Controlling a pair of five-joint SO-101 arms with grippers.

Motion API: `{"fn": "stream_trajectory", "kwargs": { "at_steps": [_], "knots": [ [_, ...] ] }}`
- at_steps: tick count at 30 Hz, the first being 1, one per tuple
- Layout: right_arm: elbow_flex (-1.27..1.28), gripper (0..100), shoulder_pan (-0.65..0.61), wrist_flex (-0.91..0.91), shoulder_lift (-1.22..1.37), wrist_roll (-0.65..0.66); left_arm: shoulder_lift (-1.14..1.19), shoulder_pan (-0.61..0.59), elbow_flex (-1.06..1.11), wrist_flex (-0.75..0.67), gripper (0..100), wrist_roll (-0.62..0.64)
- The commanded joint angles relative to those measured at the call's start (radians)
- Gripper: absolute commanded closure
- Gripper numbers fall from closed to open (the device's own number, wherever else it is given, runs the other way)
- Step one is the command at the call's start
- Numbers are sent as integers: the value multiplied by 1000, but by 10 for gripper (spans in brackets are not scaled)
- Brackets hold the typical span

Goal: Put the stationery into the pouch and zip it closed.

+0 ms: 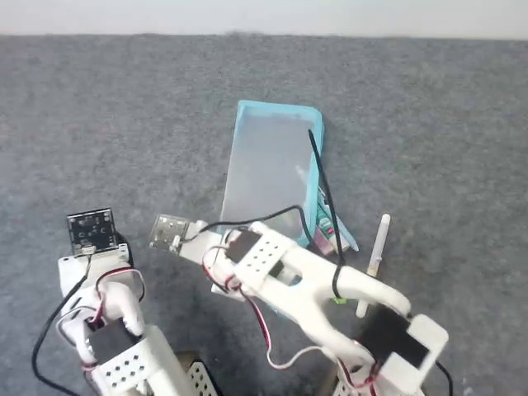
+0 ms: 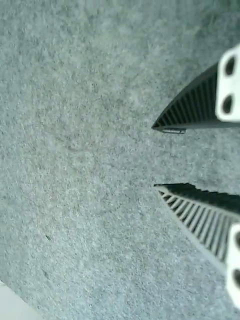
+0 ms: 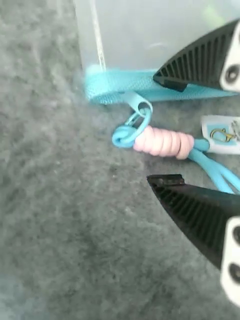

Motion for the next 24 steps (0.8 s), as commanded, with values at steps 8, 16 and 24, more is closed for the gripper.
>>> {"fn": "stream_trajectory", "kwargs": {
  "at_steps": [8, 16, 24],
  "knots": [
    [-86, 969, 145, 64, 111, -9, -28, 3, -10, -15, 844, 11],
    [-130, 983, 390, 73, 114, 0, -28, 2, -10, -14, 844, 11],
    [-169, 979, 545, 73, 107, 101, -28, 3, -10, -5, 844, 9]
  ]
}}
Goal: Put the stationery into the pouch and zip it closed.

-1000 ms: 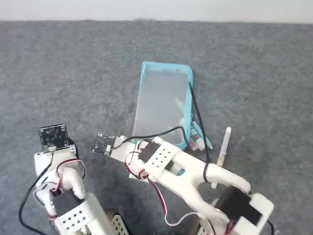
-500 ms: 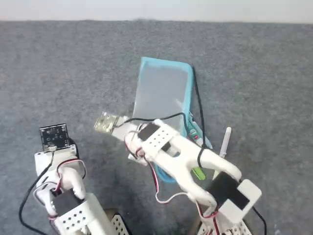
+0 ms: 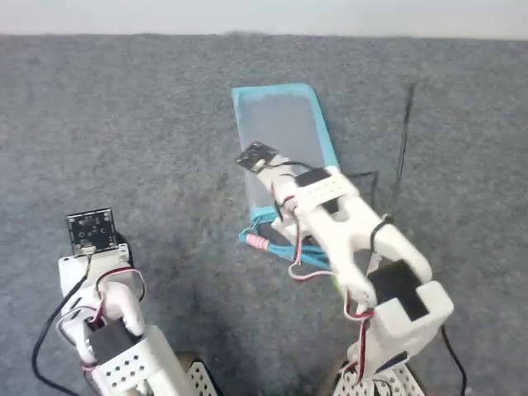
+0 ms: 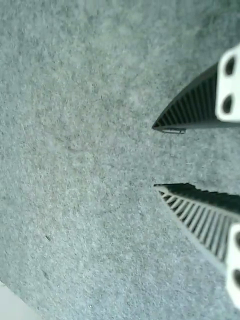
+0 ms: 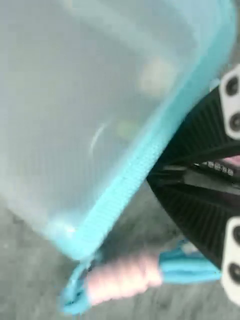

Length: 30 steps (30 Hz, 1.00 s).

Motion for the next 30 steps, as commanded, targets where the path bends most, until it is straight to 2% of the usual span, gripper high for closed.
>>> {"fn": "stream_trajectory", "kwargs": {
  "at_steps": [1, 4, 7, 13, 19, 23, 30],
  "knots": [
    [-54, 979, 39, 12, -27, 38, -28, 2, -10, -5, 844, 8],
    [-60, 976, 8, 33, -50, 37, -28, 2, -10, -5, 844, 8],
    [-57, 922, -36, 76, -133, 28, -28, 2, -10, -5, 844, 8],
    [-51, 809, -153, 131, -282, -140, -28, 2, -10, -5, 844, 8],
    [18, 808, -266, 42, -260, -160, -28, 2, -10, -5, 844, 8],
    [49, 808, -271, -44, -197, -158, -28, 2, -10, -5, 844, 8],
    [49, 808, -271, -54, -114, -158, -28, 2, -10, -3, 844, 8]
  ]
}}
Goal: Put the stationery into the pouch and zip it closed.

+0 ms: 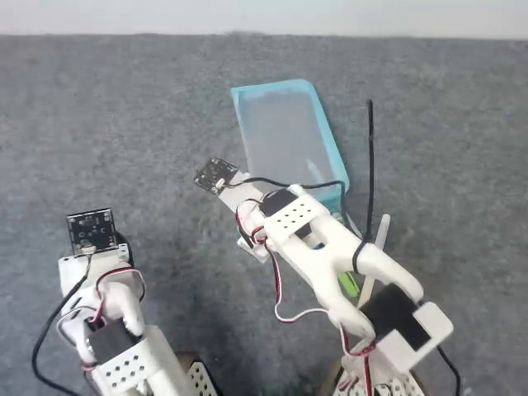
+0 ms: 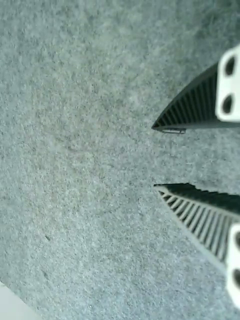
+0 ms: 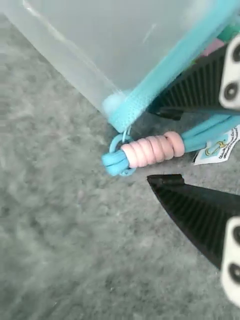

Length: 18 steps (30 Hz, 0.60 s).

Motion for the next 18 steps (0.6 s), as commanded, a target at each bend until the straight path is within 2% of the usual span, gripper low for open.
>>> {"fn": "stream_trajectory", "kwargs": {
  "at_steps": [1, 8, 14, 18],
  "knots": [
    [-8, 808, -7, -22, 2, -12, -28, 2, -10, -3, 844, 8],
    [-8, 815, -4, -22, 33, -12, -28, 2, -10, -2, 844, 8],
    [-54, 957, -2, -24, 62, -12, -28, 2, -10, -2, 844, 11],
    [-71, 991, 5, -16, 62, -12, -28, -5, -10, 0, 844, 12]
  ]
}}
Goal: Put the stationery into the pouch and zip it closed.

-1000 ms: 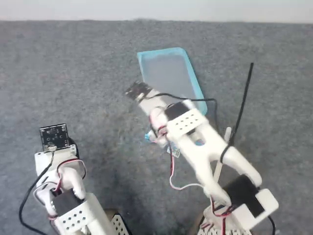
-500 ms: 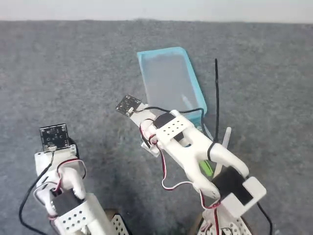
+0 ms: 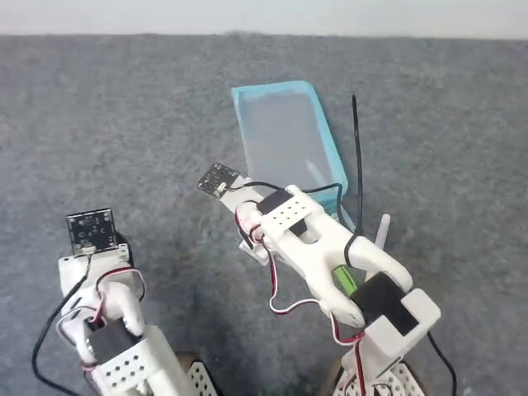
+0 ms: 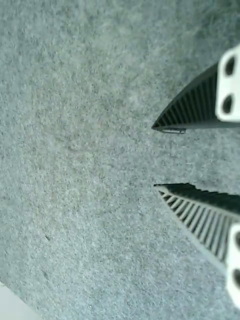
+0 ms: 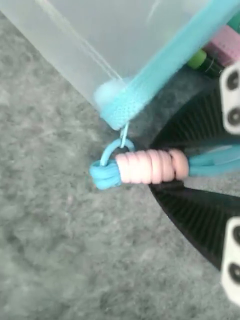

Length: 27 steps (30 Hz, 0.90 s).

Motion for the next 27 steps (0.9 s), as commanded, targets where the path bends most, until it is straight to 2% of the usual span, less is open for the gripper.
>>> {"fn": "stream_trajectory", "kwargs": {
  "at_steps": [1, 6, 10, 16, 18, 23, 27],
  "knots": [
    [-52, 991, 10, -4, -25, -12, -28, -5, -10, -3, 844, 12],
    [-55, 992, 77, 85, -131, -14, -29, 0, -16, -9, 841, 5],
    [-31, 992, 110, 196, -358, -14, -28, 12, -53, -17, 840, -104],
    [137, 992, 107, 234, -739, -14, -25, 207, -193, 201, 824, -103],
    [219, 992, 105, 208, -865, -14, -3, 239, -249, 224, 805, -91],
    [439, 992, 105, 93, -1158, -21, 298, 325, -440, 193, 783, -100],
    [476, 992, 105, 96, -1236, -21, 628, 512, -638, 193, 721, -84]
  ]
}}
